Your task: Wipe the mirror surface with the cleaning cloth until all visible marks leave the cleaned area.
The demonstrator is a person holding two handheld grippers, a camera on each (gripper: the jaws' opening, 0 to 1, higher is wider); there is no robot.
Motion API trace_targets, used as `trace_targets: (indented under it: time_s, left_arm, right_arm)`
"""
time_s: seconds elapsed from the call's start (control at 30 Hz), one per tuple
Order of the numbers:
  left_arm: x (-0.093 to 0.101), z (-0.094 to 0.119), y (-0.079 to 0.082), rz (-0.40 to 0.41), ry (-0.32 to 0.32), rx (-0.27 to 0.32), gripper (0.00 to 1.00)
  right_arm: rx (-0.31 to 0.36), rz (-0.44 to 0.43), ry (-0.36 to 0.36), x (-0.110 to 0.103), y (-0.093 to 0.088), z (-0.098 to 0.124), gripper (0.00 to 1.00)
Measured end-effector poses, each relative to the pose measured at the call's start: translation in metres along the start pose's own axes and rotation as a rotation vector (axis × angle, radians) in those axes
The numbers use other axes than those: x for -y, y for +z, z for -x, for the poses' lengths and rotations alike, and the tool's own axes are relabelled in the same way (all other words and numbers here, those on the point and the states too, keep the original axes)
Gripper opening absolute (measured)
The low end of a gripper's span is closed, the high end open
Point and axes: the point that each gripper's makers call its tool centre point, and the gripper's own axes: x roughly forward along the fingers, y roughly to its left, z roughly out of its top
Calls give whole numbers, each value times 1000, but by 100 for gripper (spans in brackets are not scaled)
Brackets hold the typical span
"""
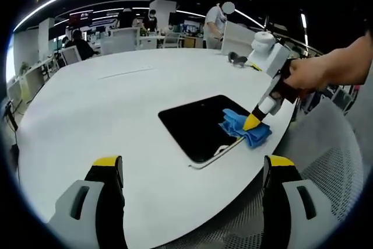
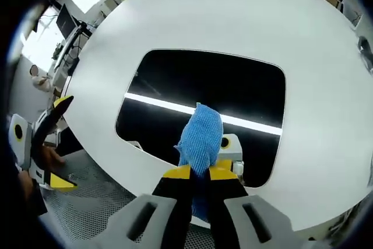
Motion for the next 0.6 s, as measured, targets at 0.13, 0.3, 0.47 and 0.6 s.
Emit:
trace_targets:
  time_s: [0.13, 0.3, 0.47, 0.6]
  left_arm:
    - [1, 0, -1, -3, -4, -1, 99]
    - [0, 0, 0, 0, 1, -2, 99]
    - [1, -1, -1, -1, -2, -8, 99]
    - [1, -1, -1, 0, 0, -9, 99]
  right_arm:
    - [14, -2, 4, 0, -1, 0, 3]
    - [17, 1, 6, 1, 1, -2, 3]
    - [15, -1, 16, 3, 0, -1, 3]
    - [15, -1, 15, 7, -3, 1, 3]
